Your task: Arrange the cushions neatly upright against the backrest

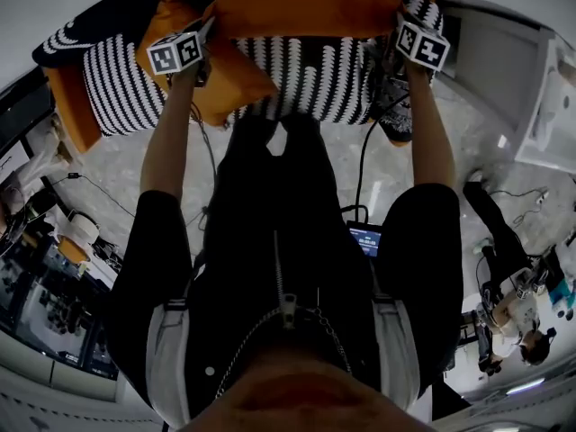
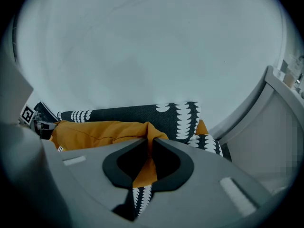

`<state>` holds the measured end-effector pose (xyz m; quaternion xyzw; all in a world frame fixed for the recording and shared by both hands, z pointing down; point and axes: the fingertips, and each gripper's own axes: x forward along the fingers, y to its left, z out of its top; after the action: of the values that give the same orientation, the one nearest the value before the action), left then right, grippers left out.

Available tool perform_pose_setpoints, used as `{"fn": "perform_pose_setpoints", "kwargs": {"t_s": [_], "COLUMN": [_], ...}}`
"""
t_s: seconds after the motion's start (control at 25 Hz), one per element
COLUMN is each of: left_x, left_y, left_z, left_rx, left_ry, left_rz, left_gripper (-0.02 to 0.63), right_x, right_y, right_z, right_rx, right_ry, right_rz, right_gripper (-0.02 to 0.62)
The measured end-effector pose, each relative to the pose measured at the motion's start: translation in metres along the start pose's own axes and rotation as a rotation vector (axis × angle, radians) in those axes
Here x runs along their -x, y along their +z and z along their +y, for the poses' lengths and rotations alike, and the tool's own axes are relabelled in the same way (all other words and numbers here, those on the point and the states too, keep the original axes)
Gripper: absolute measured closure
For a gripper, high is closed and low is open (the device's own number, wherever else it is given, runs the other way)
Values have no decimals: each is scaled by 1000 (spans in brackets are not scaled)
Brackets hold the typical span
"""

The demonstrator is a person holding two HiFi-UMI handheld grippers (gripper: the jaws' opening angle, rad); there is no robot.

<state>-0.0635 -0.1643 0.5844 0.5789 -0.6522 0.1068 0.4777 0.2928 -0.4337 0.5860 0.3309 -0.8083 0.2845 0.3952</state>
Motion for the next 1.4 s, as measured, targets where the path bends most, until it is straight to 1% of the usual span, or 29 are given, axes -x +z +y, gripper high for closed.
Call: {"fn": "perform_pose_setpoints", "kwargs": {"t_s": [0.2, 0.32, 0.48, 0.52, 0.56, 0.64, 0.68, 0.72, 0.84, 0.92, 1.04, 1.12, 1.2, 1.24, 1.28, 1.36, 1.4], "left_x": [-14, -21, -21, -18, -13, -2, 4, 11, 30, 42, 60, 71, 82, 86, 91, 102, 108], "left_y": [20, 32, 39, 41, 43, 49, 51, 52, 50, 46, 37, 30, 24, 23, 22, 25, 27], "left_z": [13, 22, 27, 29, 31, 35, 36, 37, 35, 33, 29, 29, 33, 36, 39, 44, 45], "left_rx": [45, 80, 110, 106, 101, 93, 92, 90, 71, 55, 32, 24, 15, 1, -18, -64, -86], "left_ry": [4, 12, 17, 26, 38, 60, 65, 67, 76, 89, 107, 122, 138, 149, 161, 184, 189], "left_rz": [-13, -6, 2, -13, -38, -106, -137, -161, -208, -229, -230, -230, -237, -243, -253, -284, -306], "left_gripper": [568, 565, 558, 543, 514, 416, 378, 376, 376, 376, 376, 376, 376, 381, 408, 537, 583], "right_x": [-16, -25, -25, -23, -20, -12, -7, -1, 23, 38, 59, 69, 74, 74, 74, 74, 75], "right_y": [20, 31, 34, 34, 34, 35, 36, 38, 45, 50, 53, 52, 46, 43, 39, 34, 32], "right_z": [2, 2, 5, 6, 6, 5, 5, 3, -1, 5, 23, 39, 55, 64, 73, 92, 102], "right_rx": [-19, -60, -82, -80, -77, -77, -77, -74, -51, -47, -7, 32, 59, 71, 84, 114, 128], "right_ry": [-13, -23, -47, -53, -58, -64, -70, -85, -143, -134, -88, -49, -11, 6, 20, 37, 42], "right_rz": [3, 6, 9, 1, -10, -48, -74, -103, -200, -257, -320, -342, -356, -363, -371, -383, -388], "right_gripper": [561, 561, 558, 555, 552, 537, 524, 514, 509, 506, 522, 531, 559, 589, 592, 592, 592]}}
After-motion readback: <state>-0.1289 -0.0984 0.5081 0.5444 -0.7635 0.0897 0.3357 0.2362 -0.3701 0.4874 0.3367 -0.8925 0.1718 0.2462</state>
